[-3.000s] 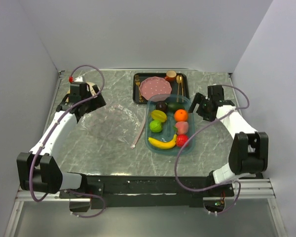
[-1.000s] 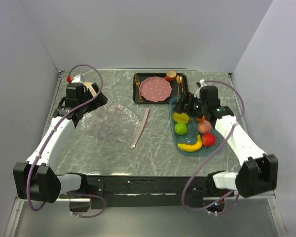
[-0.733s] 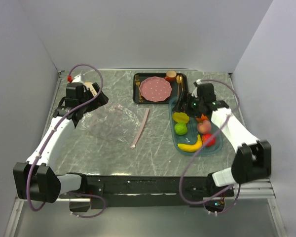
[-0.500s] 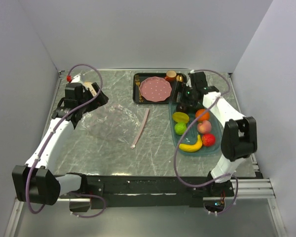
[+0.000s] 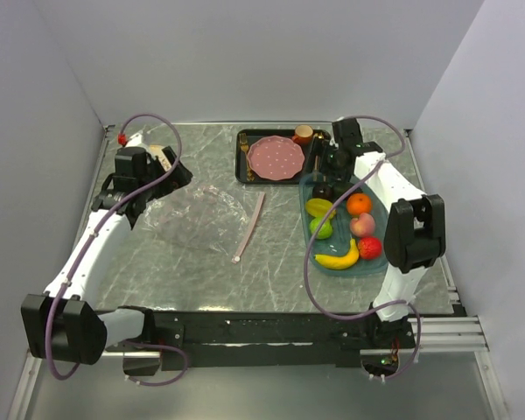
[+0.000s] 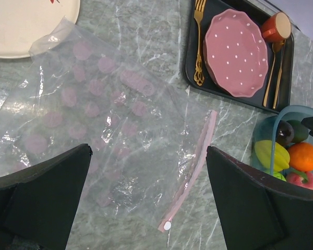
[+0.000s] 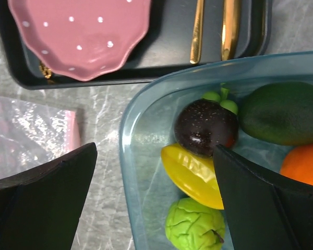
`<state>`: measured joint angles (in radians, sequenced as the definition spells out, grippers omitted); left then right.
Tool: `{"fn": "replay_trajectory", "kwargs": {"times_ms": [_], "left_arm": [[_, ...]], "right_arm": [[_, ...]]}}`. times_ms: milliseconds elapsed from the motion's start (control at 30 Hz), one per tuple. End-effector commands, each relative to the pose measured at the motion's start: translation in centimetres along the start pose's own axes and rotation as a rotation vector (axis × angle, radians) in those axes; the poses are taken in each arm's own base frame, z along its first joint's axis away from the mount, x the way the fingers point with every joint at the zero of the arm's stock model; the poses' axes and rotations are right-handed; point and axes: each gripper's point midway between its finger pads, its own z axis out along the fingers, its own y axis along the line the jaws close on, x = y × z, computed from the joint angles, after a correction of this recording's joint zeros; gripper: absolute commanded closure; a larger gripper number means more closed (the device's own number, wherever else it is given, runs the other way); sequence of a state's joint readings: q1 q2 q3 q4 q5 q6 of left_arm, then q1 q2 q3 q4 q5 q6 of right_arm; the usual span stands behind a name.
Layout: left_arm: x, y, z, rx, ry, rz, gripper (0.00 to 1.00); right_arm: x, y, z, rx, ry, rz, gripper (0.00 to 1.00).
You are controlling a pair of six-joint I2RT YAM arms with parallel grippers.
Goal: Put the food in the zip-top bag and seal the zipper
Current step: Move the bin to the center of the board, then pick up the zipper food storage bag at the center of the board.
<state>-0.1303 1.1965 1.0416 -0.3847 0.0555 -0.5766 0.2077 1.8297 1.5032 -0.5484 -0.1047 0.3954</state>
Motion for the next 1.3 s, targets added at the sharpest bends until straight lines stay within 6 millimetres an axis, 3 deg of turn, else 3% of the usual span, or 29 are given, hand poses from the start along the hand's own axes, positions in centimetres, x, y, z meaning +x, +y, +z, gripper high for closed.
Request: {"fn": "replay_trajectory", "kwargs": {"times_ms": [0,167,300,500,767,867,933,967,1033,1067,1100,1133,1167,1233,1267], "left_arm": [[-0.5,-0.4,0.4,0.02,-0.015,0.008,0.01],[-0.2,-0.5,0.6,0.032,-0.009,0.004,0.01],[-0.4,-0.8,0.5,0.048,-0.027,-0.033,0.01],[0.2,-1.4,0.9,0.085,0.006,-0.031,0.01],[1.2,-1.1,1.4,0.086,0.035,-0.028,0.01],[1.8,-1.4,1.6,0.111,0.066,-0.011,0.01],[2.2,-1.7,1.7,0.133,0.087,0.011,0.01],[2.6,-1.9,1.8,0.144,0.1,0.02,0.01],[3.4,-2.7,1.9,0.165,0.124,0.071,0.01],[4.2,-2.7,2.1,0.152,0.151,0.089,0.01],[4.2,-3.4,2.0,0.157,0.155,0.132,0.01],[5.6,-5.1,1.9,0.183,0.18,0.18,0.01],[6.2,-5.3,2.4,0.15,0.182,0.208,0.01],[8.2,-7.9,2.3,0.169,0.208,0.294,0.01],[8.8,-7.0,3.5,0.085,0.21,0.322,0.01]], "right_arm": [[-0.4,-0.4,0.7,0.027,-0.009,-0.018,0.0],[-0.7,-0.7,2.1,0.025,-0.012,-0.007,0.0],[-2.6,-0.1,2.7,-0.057,-0.097,0.004,0.0],[-4.3,-0.3,4.2,-0.056,-0.086,-0.002,0.0],[-4.3,-0.3,6.1,-0.076,-0.033,0.002,0.0],[-6.0,0.9,4.3,-0.099,-0.075,-0.006,0.0],[-4.9,1.2,3.6,-0.134,-0.063,0.003,0.0],[-5.5,2.1,1.8,-0.165,-0.094,0.001,0.0],[-3.5,2.5,0.9,-0.176,-0.078,-0.003,0.0],[-4.0,3.3,-1.3,-0.195,-0.124,-0.014,0.0],[-2.1,3.2,-1.5,-0.195,-0.102,-0.025,0.0],[-1.7,3.5,-2.4,-0.199,-0.114,-0.036,0.0],[-2.0,3.9,-4.5,-0.211,-0.152,-0.042,0.0],[-0.5,3.2,-5.2,-0.196,-0.144,-0.038,0.0],[-0.5,3.0,-6.7,-0.188,-0.166,-0.031,0.0]]}}
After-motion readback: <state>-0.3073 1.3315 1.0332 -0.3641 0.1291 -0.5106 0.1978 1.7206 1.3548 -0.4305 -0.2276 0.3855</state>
